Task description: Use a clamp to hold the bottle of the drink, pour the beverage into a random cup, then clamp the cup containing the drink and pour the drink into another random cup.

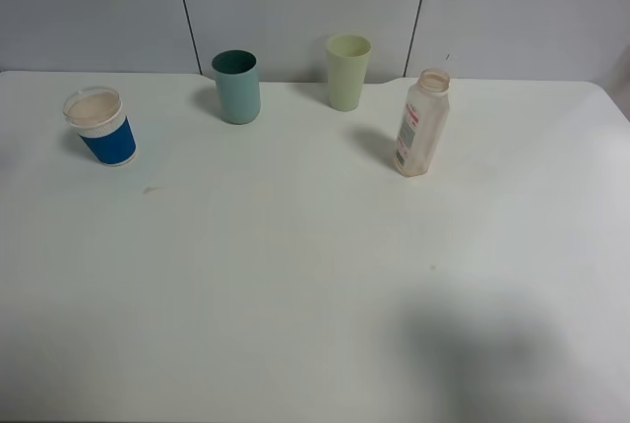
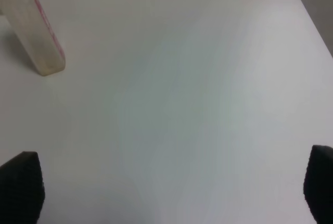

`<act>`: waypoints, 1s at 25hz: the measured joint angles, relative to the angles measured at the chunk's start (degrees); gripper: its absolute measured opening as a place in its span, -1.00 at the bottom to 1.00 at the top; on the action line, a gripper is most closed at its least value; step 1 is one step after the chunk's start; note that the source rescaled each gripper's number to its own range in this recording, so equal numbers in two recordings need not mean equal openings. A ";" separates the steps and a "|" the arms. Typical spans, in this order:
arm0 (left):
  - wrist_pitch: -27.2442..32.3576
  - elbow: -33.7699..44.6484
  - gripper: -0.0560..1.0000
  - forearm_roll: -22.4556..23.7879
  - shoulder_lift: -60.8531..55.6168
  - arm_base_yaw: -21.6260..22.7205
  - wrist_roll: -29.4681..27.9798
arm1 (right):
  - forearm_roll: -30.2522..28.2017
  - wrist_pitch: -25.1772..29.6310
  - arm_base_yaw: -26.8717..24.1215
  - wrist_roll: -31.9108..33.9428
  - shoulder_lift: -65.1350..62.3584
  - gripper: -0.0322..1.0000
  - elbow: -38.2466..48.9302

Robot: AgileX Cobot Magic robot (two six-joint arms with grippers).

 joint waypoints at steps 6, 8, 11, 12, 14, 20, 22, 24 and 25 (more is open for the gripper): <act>8.08 0.00 0.78 -0.21 -7.80 -0.05 0.00 | 0.00 0.00 0.00 0.00 0.00 1.00 0.00; 11.41 0.00 0.78 -0.26 -10.40 -0.05 0.12 | 0.00 0.00 0.00 0.00 0.00 1.00 0.00; 16.80 0.00 0.78 -0.32 -13.70 -0.05 0.23 | 0.00 0.00 0.00 0.00 0.00 1.00 0.00; 21.01 0.00 0.78 -0.43 -15.77 -0.05 0.30 | 0.00 0.00 0.00 0.00 0.00 1.00 0.00; 25.35 0.00 0.78 -0.43 -17.59 -0.05 0.38 | 0.00 0.00 0.00 0.00 0.00 1.00 0.00; 36.14 0.00 0.78 -0.43 -22.85 -0.18 0.42 | 0.00 0.00 0.00 0.00 0.00 1.00 0.00; 38.32 0.00 0.78 -0.58 -24.17 -0.18 0.42 | 0.00 0.00 0.00 0.00 0.00 1.00 0.00; 40.62 0.00 0.78 -1.15 -25.67 -0.18 0.44 | 0.00 0.00 0.00 0.00 0.00 1.00 0.00; 41.79 0.00 0.78 -1.35 -26.31 -0.18 0.44 | 0.00 0.00 0.00 0.00 0.00 1.00 0.00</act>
